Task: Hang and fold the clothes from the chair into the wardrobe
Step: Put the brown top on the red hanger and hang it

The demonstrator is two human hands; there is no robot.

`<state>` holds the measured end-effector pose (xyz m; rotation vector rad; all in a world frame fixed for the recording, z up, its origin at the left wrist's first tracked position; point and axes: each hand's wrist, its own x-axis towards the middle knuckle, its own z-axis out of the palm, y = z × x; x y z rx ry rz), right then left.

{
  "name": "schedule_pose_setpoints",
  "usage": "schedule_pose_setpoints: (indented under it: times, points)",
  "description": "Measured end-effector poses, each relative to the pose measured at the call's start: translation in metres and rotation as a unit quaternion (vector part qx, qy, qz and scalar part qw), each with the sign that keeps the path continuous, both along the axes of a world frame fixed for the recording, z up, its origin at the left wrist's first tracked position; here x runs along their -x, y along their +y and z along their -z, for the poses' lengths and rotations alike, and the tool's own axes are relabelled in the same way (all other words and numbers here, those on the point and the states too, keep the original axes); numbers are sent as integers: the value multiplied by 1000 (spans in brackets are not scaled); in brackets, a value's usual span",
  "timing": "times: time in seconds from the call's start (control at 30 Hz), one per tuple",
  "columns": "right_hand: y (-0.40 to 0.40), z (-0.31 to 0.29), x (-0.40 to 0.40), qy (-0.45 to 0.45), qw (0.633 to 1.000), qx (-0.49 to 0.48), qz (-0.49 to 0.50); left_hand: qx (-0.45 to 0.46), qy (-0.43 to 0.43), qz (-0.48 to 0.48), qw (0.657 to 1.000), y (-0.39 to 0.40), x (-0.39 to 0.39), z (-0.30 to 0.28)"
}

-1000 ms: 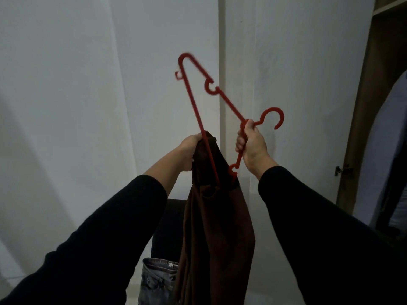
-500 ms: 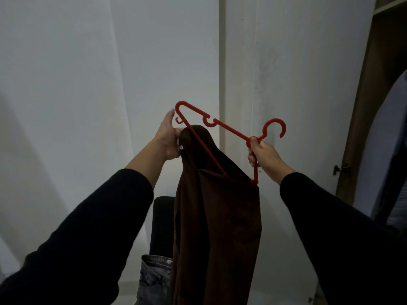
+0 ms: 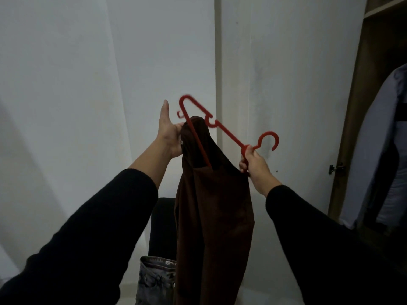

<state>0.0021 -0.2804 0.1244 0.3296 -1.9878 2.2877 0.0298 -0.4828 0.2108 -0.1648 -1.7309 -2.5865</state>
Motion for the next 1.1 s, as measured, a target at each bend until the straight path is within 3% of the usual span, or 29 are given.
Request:
schedule_pose_setpoints:
  times: [0.13,0.33,0.5,0.7,0.93,1.0,1.03,1.1]
  points:
    - [11,0,-4,26,985,-163,40,79,-28,-70,994,-7,-8,-2]
    - [28,-7,-5,70,950,-300,47,201,-53,-34,977,-30,-10,3]
    - [34,-11,-2,95,918,-380,64,205,-65,-40,976,-37,-4,12]
    - [39,-14,-1,119,862,-481,109,278,-72,-109,952,-40,5,17]
    - [38,-27,-2,150,761,-617,136,356,-42,-158,920,-56,15,32]
    - [32,-33,-2,163,732,-645,146,404,-31,-188,895,-57,19,39]
    - [27,-36,-3,168,724,-652,148,467,-18,-214,858,-58,22,42]
    - [17,-41,0,176,697,-678,152,618,28,-275,736,-52,25,47]
